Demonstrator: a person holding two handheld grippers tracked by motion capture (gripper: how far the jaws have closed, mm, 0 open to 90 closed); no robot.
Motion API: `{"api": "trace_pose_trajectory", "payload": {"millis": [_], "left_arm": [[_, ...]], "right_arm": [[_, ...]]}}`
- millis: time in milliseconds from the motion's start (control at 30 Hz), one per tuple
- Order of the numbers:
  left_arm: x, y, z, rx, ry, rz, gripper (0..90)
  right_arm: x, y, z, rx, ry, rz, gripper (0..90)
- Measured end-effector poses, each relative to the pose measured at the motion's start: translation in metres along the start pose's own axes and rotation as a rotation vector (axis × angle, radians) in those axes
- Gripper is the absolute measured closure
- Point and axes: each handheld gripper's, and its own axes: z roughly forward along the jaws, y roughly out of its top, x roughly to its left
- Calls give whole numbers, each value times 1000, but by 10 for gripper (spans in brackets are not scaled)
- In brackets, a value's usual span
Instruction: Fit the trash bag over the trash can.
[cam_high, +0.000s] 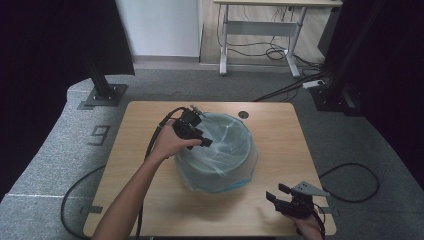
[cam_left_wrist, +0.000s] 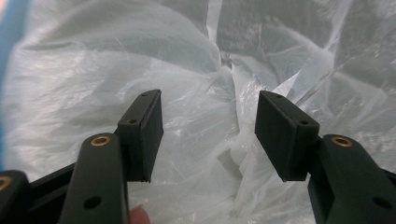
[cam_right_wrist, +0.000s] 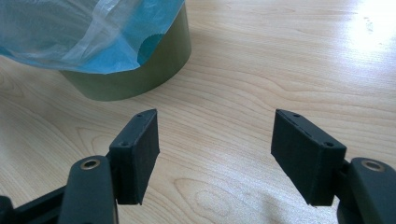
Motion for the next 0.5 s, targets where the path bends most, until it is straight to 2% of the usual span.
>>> {"api": "trace_pose_trajectory", "payload": {"millis": [233,333,500], "left_arm": [[-3,2,3,35,24,16,416],[-5,0,-1,11,23,26,415],[-14,-9,-18,-69,1,52,413]], "right_arm": [[0,0,0,-4,-1,1,314],[0,0,0,-2,1,-1,314],[-1,0,0,-2,-1,0,314]]}}
